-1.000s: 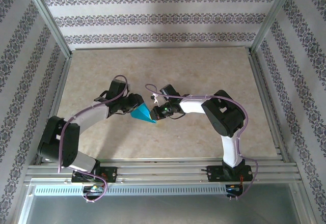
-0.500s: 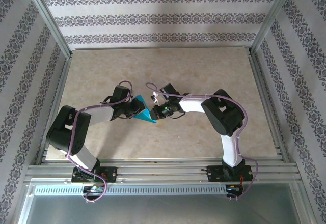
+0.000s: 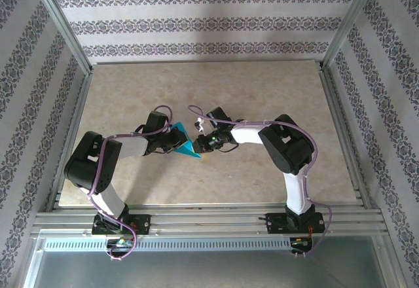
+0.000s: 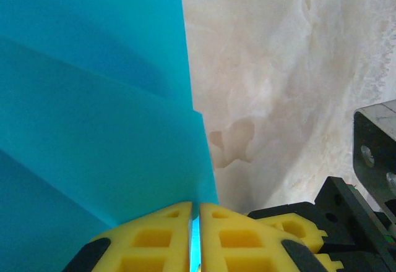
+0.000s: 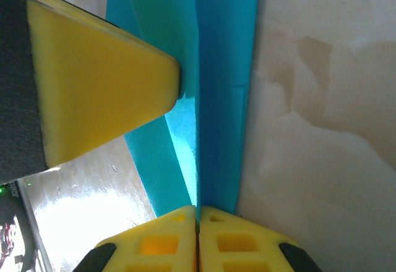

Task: Fold a paper plane with a square sheet of paper (pick it up from the middle)
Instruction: Fourth fold the wing at the center of the table.

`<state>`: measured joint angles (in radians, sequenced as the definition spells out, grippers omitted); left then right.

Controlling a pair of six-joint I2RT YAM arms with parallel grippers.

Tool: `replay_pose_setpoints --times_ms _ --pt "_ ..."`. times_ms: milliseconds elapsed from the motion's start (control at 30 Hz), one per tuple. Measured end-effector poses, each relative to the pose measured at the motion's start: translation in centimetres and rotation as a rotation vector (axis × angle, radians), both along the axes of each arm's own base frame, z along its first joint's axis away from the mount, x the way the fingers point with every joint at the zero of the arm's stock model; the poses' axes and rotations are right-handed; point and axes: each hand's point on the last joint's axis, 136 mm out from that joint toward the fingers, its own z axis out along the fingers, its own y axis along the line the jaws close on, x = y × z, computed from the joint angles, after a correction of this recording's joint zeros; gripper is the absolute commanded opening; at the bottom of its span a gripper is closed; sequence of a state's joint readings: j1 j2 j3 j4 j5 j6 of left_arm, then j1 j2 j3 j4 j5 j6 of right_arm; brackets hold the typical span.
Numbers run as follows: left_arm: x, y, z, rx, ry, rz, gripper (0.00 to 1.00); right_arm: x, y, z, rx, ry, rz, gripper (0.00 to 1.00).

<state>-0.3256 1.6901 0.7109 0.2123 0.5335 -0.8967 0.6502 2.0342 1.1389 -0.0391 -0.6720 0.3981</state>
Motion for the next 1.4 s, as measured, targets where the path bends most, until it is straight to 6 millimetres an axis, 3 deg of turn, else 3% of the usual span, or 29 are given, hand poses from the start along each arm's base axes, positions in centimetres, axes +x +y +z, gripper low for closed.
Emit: replay_pose_setpoints --times_ms 267,1033,1400 --pt "0.0 -0.2 -0.5 -0.009 0.005 -0.009 0.13 -0.1 0.1 0.1 0.009 0.007 0.003 0.16" --pt "0.1 -0.5 -1.1 -0.021 0.011 -0.020 0.19 -0.1 0.2 0.2 0.014 0.018 -0.002 0.16" --pt "0.1 -0.7 -0.7 -0.033 0.001 -0.027 0.22 0.0 0.0 0.0 0.010 0.021 -0.010 0.10"
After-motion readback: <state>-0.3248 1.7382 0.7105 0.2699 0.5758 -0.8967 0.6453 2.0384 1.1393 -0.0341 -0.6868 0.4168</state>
